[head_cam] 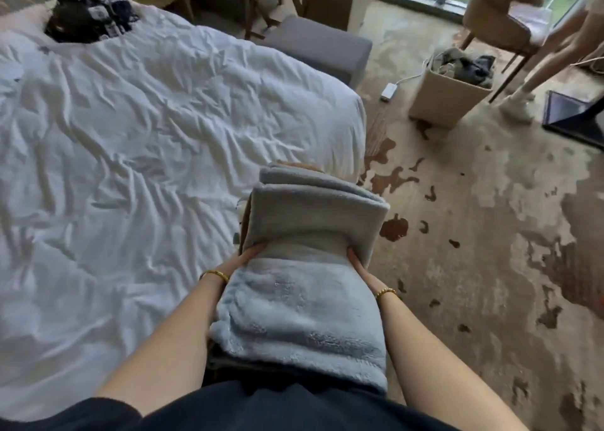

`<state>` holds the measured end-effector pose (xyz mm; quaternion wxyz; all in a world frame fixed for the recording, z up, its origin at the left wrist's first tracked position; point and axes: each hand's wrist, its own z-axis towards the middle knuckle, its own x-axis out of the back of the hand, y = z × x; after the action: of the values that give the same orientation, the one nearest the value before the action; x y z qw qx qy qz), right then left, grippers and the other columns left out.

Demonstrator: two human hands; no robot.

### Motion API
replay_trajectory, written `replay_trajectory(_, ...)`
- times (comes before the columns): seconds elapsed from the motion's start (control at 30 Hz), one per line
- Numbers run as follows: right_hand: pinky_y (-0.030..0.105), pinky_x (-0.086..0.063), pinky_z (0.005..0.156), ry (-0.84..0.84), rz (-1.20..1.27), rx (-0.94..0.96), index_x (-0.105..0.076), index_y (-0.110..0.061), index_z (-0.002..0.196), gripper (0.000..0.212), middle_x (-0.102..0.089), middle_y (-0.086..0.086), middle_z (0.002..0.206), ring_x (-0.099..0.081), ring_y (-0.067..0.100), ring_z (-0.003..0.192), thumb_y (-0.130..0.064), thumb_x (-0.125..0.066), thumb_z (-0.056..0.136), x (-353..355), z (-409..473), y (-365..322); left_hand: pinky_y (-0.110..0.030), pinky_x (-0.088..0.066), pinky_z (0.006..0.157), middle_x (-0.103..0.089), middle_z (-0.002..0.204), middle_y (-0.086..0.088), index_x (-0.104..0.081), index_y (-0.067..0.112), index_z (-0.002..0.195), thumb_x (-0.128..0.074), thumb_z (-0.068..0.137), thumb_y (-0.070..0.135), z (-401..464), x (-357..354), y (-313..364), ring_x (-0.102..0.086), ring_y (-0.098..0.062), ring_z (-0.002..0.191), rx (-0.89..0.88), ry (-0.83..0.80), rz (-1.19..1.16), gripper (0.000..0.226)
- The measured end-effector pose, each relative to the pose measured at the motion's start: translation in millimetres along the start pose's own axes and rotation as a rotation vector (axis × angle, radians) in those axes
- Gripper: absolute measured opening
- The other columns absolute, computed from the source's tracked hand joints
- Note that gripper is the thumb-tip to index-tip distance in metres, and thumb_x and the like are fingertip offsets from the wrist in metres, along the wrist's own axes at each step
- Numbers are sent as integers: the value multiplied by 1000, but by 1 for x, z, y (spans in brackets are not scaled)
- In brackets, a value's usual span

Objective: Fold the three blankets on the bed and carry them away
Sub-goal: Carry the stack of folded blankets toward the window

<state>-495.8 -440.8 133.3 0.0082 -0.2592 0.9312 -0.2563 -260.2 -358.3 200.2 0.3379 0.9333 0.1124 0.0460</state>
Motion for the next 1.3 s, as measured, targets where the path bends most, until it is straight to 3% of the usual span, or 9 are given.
replay_trajectory(0.13, 41, -34, 106, 91, 66, 23, -50, -14, 131, 99, -56, 14, 130, -53, 27, 115, -82, -42, 59, 60, 15, -18, -9, -44, 74, -56, 119, -2, -40, 14, 132, -47, 91, 41, 64, -40, 46, -56, -11, 93, -3, -98, 95, 50)
replay_trajectory(0.43, 37, -28, 108, 303, 230, 55, -41, -12, 139, 89, -45, 15, 141, -44, 27, 127, -73, -41, 75, 199, 83, -104, -35, -36, 99, -41, 142, -16, -32, 5, 141, -45, 93, 37, 209, -148, 181, -41, -29, 130, 36, -278, 130, 60)
replay_trajectory(0.63, 30, -27, 105, 349, 395, 139, -37, -14, 141, 81, -44, 8, 142, -43, 20, 128, -64, -46, 78, 282, 126, -178, -26, -35, 91, -42, 142, -13, -30, 9, 141, -48, 94, 30, 297, -217, 297, -45, -15, 109, -34, -398, 200, 55)
replay_trajectory(0.73, 28, -23, 108, 359, 411, 118, -34, -15, 143, 73, -40, 8, 145, -38, 20, 133, -60, -41, 86, 317, 154, -205, -23, -32, 94, -40, 134, 2, -25, 19, 139, -82, 40, 61, 326, -244, 340, -40, -13, 116, -98, -491, 255, 122)
replay_trajectory(0.8, 27, -22, 109, 379, 440, 112, -34, -13, 143, 74, -38, 8, 146, -36, 20, 134, -58, -44, 86, 339, 178, -222, -23, -29, 96, -41, 129, 1, -23, 15, 143, -77, 6, 71, 350, -258, 364, -39, -14, 120, -113, -485, 302, 157)
replay_trajectory(0.93, 24, -25, 105, 394, 382, 99, -39, -12, 141, 91, -43, 8, 143, -40, 21, 130, -70, -50, 72, 388, 221, -289, -30, -24, 109, -31, 143, 2, -23, 20, 141, -77, 31, 66, 401, -278, 426, -32, -16, 132, -90, -435, 278, 131)
replay_trajectory(1.1, 27, -29, 100, 277, 221, 145, -46, -16, 137, 87, -48, 8, 139, -45, 20, 127, -75, -47, 72, 472, 287, -398, -34, -24, 114, -36, 145, -7, -27, 9, 144, -69, 22, 81, 472, -309, 505, -33, -25, 136, -93, -289, 197, 148)
replay_trajectory(1.17, 25, -32, 89, 220, 176, 87, -52, -16, 131, 85, -58, 8, 128, -56, 17, 107, -76, -47, 72, 507, 308, -438, -33, -25, 113, -32, 149, -6, -25, 12, 146, -73, 44, 72, 494, -326, 535, -34, -25, 135, -63, -255, 155, 128)
replay_trajectory(1.3, 27, -35, 82, 158, 115, 69, -57, -15, 125, 86, -63, 6, 115, -54, 11, 80, -79, -47, 68, 554, 353, -506, -36, -22, 115, -33, 149, -6, -23, 16, 147, -61, 36, 72, 533, -346, 590, -32, -23, 136, -135, -252, 110, 130)
